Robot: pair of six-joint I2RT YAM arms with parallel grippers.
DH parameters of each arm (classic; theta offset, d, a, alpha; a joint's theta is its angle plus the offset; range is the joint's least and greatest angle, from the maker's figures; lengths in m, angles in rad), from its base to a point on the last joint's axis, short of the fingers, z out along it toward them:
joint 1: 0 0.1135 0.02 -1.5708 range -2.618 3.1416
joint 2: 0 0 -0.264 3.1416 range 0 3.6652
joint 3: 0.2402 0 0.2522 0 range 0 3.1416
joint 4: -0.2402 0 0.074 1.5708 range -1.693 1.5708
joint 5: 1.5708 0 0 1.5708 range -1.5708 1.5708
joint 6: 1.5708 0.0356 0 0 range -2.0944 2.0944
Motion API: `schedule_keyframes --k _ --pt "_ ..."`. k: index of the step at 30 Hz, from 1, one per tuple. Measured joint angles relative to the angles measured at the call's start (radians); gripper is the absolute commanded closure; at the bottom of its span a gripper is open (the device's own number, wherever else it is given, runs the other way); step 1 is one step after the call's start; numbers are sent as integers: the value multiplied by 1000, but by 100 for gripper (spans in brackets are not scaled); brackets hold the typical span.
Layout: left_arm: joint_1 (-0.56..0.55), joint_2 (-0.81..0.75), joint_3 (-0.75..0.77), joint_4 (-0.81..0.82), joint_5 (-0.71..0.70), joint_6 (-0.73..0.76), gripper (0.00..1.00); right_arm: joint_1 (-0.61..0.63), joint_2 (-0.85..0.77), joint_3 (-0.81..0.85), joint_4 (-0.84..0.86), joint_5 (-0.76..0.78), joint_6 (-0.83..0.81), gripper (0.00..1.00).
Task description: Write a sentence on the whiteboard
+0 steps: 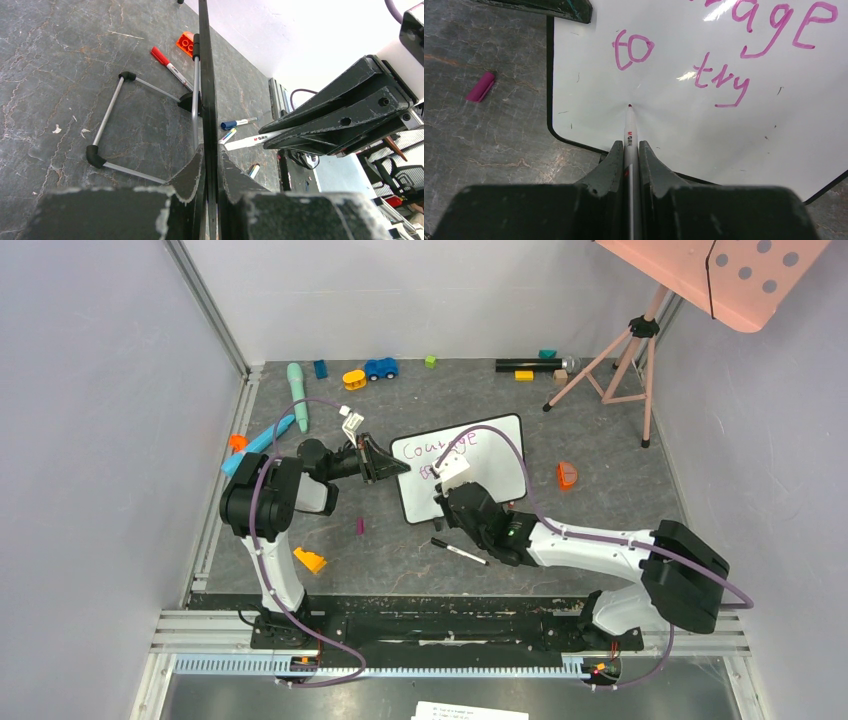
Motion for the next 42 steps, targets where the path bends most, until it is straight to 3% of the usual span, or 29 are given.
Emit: schedule_keyframes --k 42 --pt "5 0 -2 0 0 0 98 6 49 22 -16 3 -22 100"
